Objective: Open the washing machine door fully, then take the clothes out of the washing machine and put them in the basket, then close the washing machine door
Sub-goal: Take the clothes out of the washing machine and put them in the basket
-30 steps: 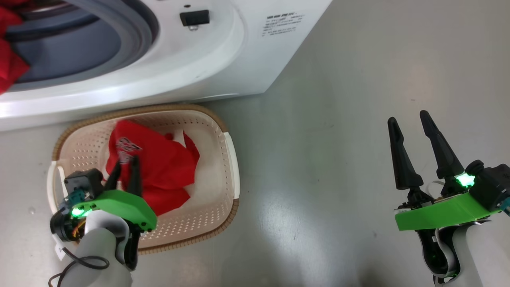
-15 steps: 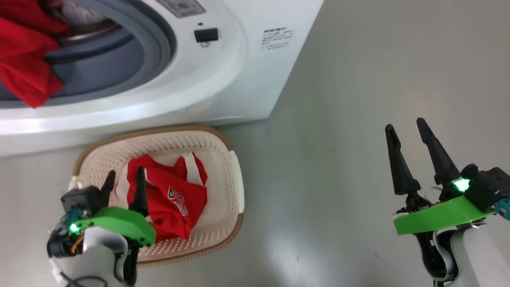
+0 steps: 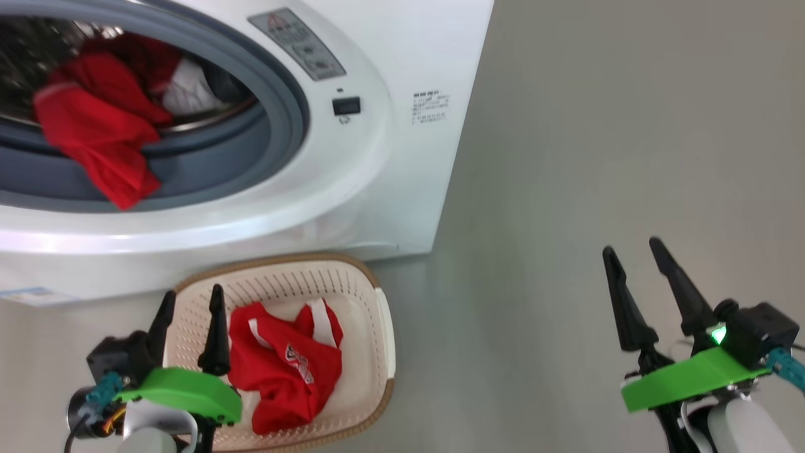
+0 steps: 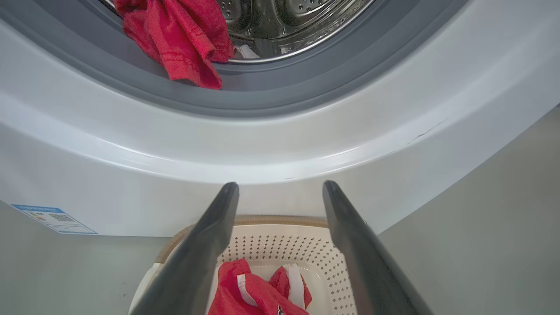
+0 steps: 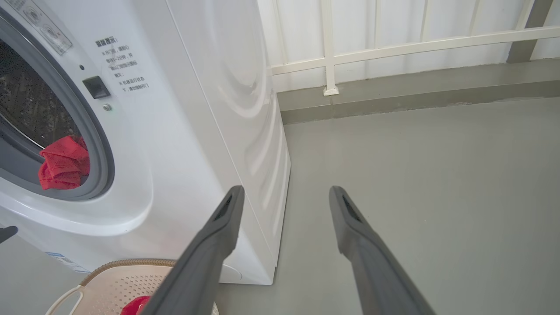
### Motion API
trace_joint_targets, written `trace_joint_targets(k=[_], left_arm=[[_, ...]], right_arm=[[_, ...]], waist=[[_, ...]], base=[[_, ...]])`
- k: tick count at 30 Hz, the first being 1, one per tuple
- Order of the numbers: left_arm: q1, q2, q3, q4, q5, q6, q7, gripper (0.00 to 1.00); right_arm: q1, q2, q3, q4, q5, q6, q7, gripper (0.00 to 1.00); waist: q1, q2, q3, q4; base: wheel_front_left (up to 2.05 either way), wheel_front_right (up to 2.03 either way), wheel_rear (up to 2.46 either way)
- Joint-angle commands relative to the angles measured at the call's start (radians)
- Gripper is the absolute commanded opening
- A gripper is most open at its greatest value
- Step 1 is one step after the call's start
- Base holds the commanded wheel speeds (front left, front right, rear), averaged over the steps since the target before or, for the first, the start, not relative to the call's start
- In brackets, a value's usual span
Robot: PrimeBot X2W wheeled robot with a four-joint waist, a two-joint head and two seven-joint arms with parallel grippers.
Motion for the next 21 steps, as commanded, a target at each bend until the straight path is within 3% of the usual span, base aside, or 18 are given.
trace_joint_targets(k=[1, 12, 21], left_arm=[[0.034, 0.025, 0.03, -0.045, 0.013, -0.009, -0.005, 1.0], [0.162, 0.025, 0.043, -0.241, 0.037, -0.016, -0.005, 1.0], [0.273, 0.025, 0.025, -0.392, 0.056, 0.009, -0.005, 1.0]], right_arm=[[0.025, -0.013, 0.025, -0.016, -0.005, 0.005, -0.006, 1.0], [0.12, -0.015, 0.024, -0.008, -0.002, 0.005, -0.006, 1.0], [0.18, -0.014, 0.004, -0.017, -0.001, 0.005, -0.006, 1.0]], waist=[[0.0, 0.0, -0.071, 0.018], [0.0, 0.0, -0.189, 0.033], [0.0, 0.0, -0.228, 0.033]], base=[[0.0, 0.0, 0.0], [0.0, 0.0, 0.0], [0.0, 0.0, 0.0]])
